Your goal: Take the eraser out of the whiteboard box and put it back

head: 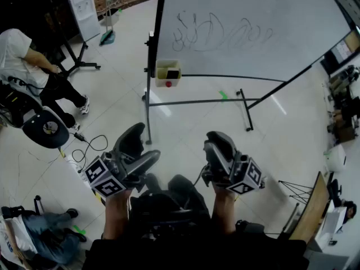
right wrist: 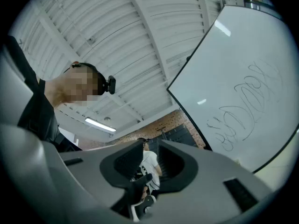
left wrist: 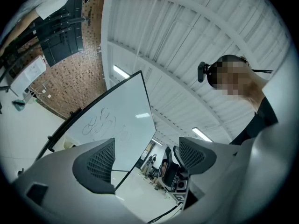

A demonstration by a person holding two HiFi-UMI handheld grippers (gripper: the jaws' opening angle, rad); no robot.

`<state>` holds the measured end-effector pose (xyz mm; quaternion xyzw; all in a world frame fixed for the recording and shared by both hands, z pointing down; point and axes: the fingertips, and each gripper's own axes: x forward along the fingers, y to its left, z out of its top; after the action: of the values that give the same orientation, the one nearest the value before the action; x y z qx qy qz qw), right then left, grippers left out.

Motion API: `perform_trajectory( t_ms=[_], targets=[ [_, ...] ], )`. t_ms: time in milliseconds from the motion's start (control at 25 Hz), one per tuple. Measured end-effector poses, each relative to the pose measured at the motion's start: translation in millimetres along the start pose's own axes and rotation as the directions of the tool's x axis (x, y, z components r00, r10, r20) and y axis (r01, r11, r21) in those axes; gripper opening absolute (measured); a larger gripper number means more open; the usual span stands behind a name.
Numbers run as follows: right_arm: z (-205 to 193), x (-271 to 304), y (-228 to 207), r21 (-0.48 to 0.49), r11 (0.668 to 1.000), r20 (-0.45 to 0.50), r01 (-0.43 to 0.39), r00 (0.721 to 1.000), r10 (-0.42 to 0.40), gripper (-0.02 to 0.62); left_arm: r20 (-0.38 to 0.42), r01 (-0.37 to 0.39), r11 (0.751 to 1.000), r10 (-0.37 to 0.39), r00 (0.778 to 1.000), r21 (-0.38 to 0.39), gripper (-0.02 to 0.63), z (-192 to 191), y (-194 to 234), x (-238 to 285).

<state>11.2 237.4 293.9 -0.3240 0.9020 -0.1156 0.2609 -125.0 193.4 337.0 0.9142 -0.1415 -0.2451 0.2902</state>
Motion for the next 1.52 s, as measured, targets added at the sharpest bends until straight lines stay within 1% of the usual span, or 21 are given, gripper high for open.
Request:
perform_trajectory(
  t_ms=[240,400,520,760,1080,1200,1360,1520],
  targets=[
    [-1,13,-5,-0.007,1.000,-0.005,-0.003,1.000,0.003,0.092,-0.001,0.003,1.000,-0.003,1.000,-0.003,0.428,9,9,0],
    [-3,17,-19,0.000,1.000,-0.008,0.000,1.000,0.000,0.092,-0.002,-0.003,1.000,0.003,1.000,-0.007,0.428,10,19,7],
    [-1,22,-34,0.006,1.000,-0.005,-0.014,1.000,0.014,0.092,0.004,-0.018,1.000,0.018,1.000,0.002,0.428,12,30,14],
    [6,39,-81,0.041,0.998,-0.004,-0.049,0.999,0.049,0.092,0.012,-0.074,0.997,0.073,0.997,0.027,0.428,21,61,39],
    [28,59,-164,0.090,0.992,-0.001,-0.085,0.996,0.085,0.092,0.015,-0.142,0.988,0.141,0.990,0.055,0.428,30,109,96],
    [38,66,-192,0.105,0.988,0.003,-0.109,0.994,0.110,0.092,0.018,-0.178,0.983,0.177,0.984,0.052,0.428,31,124,116],
    [45,71,-224,0.132,0.982,-0.006,-0.136,0.990,0.138,0.092,0.019,-0.227,0.972,0.226,0.974,0.057,0.428,30,140,140],
    [50,74,-249,0.149,0.975,-0.004,-0.162,0.986,0.165,0.092,0.030,-0.249,0.964,0.247,0.968,0.097,0.428,31,145,157]
  ],
)
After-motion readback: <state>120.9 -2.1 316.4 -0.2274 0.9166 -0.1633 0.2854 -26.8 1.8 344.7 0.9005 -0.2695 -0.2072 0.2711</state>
